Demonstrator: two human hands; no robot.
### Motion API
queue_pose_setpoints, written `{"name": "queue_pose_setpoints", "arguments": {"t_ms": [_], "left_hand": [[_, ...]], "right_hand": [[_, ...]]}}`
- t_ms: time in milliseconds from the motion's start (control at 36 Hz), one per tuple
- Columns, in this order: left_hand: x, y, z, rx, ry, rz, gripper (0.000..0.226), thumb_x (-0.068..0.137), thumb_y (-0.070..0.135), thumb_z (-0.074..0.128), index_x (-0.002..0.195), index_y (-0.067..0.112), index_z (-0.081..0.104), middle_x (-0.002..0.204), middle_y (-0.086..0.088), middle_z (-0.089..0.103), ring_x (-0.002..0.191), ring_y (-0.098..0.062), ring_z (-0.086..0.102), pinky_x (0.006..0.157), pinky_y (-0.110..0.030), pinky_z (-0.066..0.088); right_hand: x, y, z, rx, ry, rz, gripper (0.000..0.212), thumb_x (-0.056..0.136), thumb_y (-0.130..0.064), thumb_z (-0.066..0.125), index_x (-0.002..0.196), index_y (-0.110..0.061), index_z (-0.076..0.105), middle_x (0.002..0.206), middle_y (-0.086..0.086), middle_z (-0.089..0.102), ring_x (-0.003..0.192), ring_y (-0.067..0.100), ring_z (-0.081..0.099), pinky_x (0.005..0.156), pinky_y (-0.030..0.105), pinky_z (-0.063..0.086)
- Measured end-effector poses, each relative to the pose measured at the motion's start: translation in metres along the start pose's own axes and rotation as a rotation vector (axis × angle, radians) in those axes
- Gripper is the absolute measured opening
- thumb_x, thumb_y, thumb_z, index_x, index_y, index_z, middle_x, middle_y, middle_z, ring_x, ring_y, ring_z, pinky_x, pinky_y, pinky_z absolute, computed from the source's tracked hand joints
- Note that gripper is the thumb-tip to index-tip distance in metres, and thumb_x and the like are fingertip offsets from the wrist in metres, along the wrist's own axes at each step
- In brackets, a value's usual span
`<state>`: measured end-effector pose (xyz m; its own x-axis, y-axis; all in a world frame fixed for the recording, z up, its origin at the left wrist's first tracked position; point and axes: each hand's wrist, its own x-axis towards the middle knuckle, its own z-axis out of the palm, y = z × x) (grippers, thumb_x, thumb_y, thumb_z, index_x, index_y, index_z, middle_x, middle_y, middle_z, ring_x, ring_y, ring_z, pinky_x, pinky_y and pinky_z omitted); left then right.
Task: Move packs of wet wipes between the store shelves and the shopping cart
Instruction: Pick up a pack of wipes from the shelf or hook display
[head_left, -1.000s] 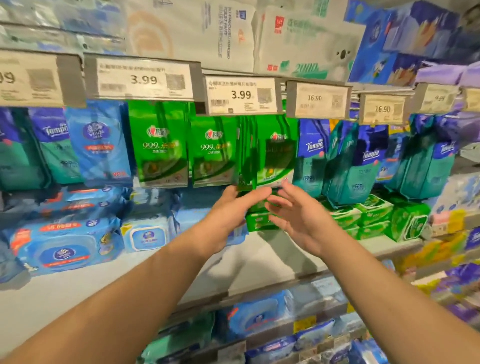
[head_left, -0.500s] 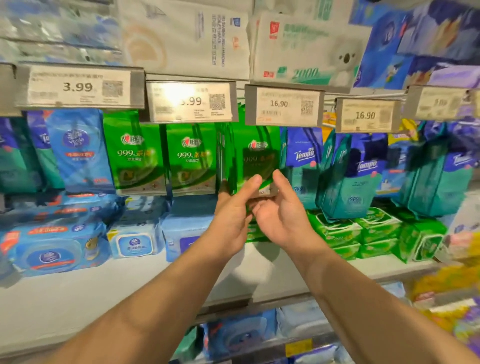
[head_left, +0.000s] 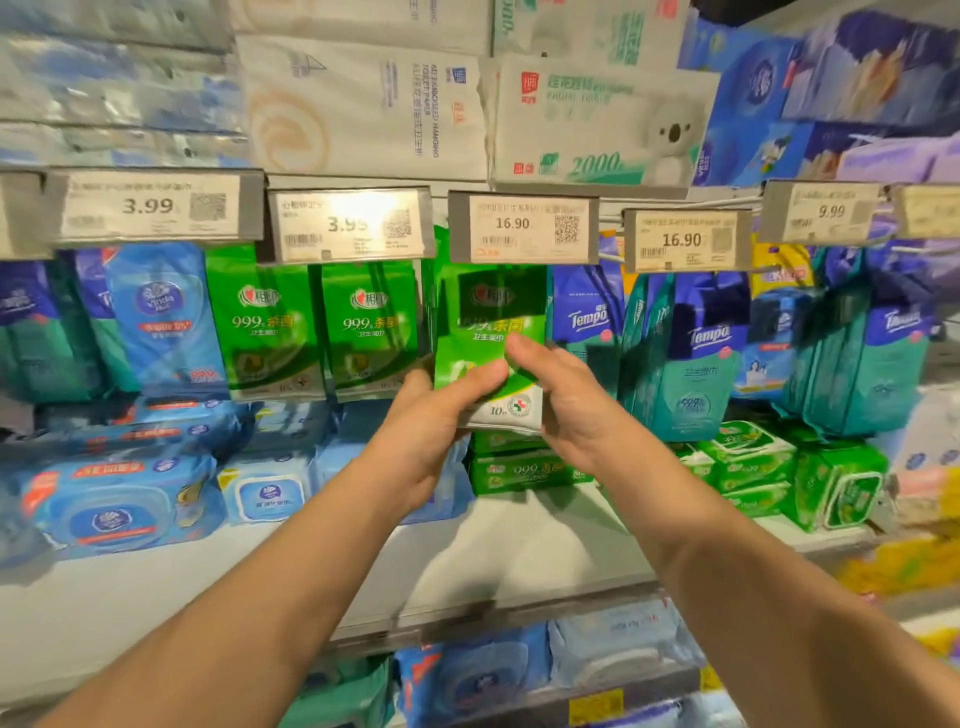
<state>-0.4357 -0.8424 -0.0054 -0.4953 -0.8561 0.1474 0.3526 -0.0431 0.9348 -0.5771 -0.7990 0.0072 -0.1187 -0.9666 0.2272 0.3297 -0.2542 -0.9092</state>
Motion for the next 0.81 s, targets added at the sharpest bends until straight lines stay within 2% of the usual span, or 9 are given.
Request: {"name": "queue_pose_setpoints", "arguments": {"t_ms": [83, 167, 250, 333, 444, 528, 639, 750, 806], "left_hand": [[-0.007, 0.016, 0.004, -0.010, -0.086, -0.068, 0.047, 0.075, 0.046, 0.078, 0.111, 0.017, 0.077, 0.105, -0.006, 0.078, 0.085, -0.017, 0.074, 0.072, -0.031, 0.056], [-0.010, 0.029, 0.007, -0.043, -0.116, -0.078, 0.034, 0.074, 0.040, 0.071, 0.097, 0.017, 0.080, 0.103, -0.010, 0.078, 0.088, -0.024, 0.075, 0.080, -0.037, 0.057], [-0.014, 0.040, 0.011, -0.010, -0.084, -0.075, 0.043, 0.071, 0.034, 0.076, 0.107, 0.011, 0.076, 0.104, -0.014, 0.077, 0.087, -0.028, 0.075, 0.078, -0.038, 0.060], [-0.023, 0.047, 0.018, -0.025, -0.106, -0.060, 0.048, 0.072, 0.025, 0.082, 0.115, 0.007, 0.071, 0.105, -0.017, 0.076, 0.086, -0.029, 0.075, 0.073, -0.038, 0.061], [-0.041, 0.045, 0.025, -0.050, -0.084, 0.045, 0.084, 0.063, 0.022, 0.086, 0.138, 0.002, 0.055, 0.118, -0.022, 0.072, 0.095, -0.035, 0.074, 0.073, -0.040, 0.060], [-0.060, 0.041, 0.028, -0.014, -0.092, 0.134, 0.090, 0.059, 0.020, 0.085, 0.140, 0.005, 0.050, 0.119, -0.020, 0.072, 0.098, -0.036, 0.074, 0.075, -0.040, 0.060], [-0.087, 0.035, 0.029, 0.079, -0.055, 0.264, 0.093, 0.055, 0.016, 0.084, 0.140, 0.009, 0.045, 0.119, -0.016, 0.073, 0.102, -0.031, 0.074, 0.078, -0.037, 0.061], [-0.108, 0.034, 0.021, 0.099, 0.009, 0.358, 0.091, 0.055, 0.021, 0.080, 0.136, 0.009, 0.042, 0.110, -0.006, 0.073, 0.098, -0.019, 0.071, 0.081, -0.032, 0.059], [-0.120, 0.036, 0.011, 0.115, 0.046, 0.375, 0.092, 0.057, 0.022, 0.078, 0.139, 0.010, 0.039, 0.112, -0.002, 0.071, 0.100, -0.016, 0.069, 0.083, -0.030, 0.057]], "right_hand": [[-0.001, -0.009, 0.005, -0.033, 0.016, 0.026, 0.069, 0.075, -0.025, 0.077, 0.134, 0.005, 0.057, 0.104, 0.019, 0.075, 0.094, 0.031, 0.073, 0.089, 0.044, 0.059], [-0.005, -0.014, 0.009, -0.034, 0.032, 0.033, 0.070, 0.072, -0.023, 0.076, 0.133, 0.005, 0.057, 0.104, 0.020, 0.075, 0.095, 0.033, 0.073, 0.086, 0.044, 0.060], [-0.013, -0.016, 0.014, -0.022, 0.051, 0.006, 0.078, 0.068, -0.026, 0.080, 0.134, 0.005, 0.054, 0.099, 0.018, 0.076, 0.089, 0.030, 0.075, 0.076, 0.039, 0.060], [-0.024, -0.017, 0.018, 0.019, 0.033, -0.071, 0.074, 0.070, -0.024, 0.076, 0.135, 0.003, 0.053, 0.094, 0.013, 0.076, 0.084, 0.026, 0.074, 0.072, 0.036, 0.060], [-0.042, -0.020, 0.021, 0.080, -0.045, -0.139, 0.084, 0.066, -0.027, 0.078, 0.140, -0.001, 0.048, 0.119, 0.025, 0.068, 0.106, 0.040, 0.067, 0.093, 0.053, 0.056], [-0.052, -0.015, 0.017, 0.113, -0.106, -0.143, 0.083, 0.072, -0.022, 0.077, 0.144, -0.001, 0.043, 0.135, 0.032, 0.057, 0.123, 0.050, 0.057, 0.104, 0.066, 0.044], [-0.064, -0.009, 0.020, 0.158, -0.245, -0.110, 0.096, 0.071, -0.021, 0.084, 0.148, 0.004, 0.033, 0.142, 0.040, 0.045, 0.130, 0.061, 0.044, 0.105, 0.078, 0.033], [-0.071, -0.001, 0.036, 0.149, -0.364, -0.158, 0.087, 0.073, -0.013, 0.069, 0.146, 0.012, 0.029, 0.141, 0.046, 0.041, 0.129, 0.066, 0.040, 0.103, 0.081, 0.031], [-0.072, 0.005, 0.050, 0.148, -0.401, -0.163, 0.090, 0.073, -0.014, 0.076, 0.145, 0.015, 0.029, 0.141, 0.048, 0.038, 0.129, 0.069, 0.037, 0.104, 0.082, 0.028]]}}
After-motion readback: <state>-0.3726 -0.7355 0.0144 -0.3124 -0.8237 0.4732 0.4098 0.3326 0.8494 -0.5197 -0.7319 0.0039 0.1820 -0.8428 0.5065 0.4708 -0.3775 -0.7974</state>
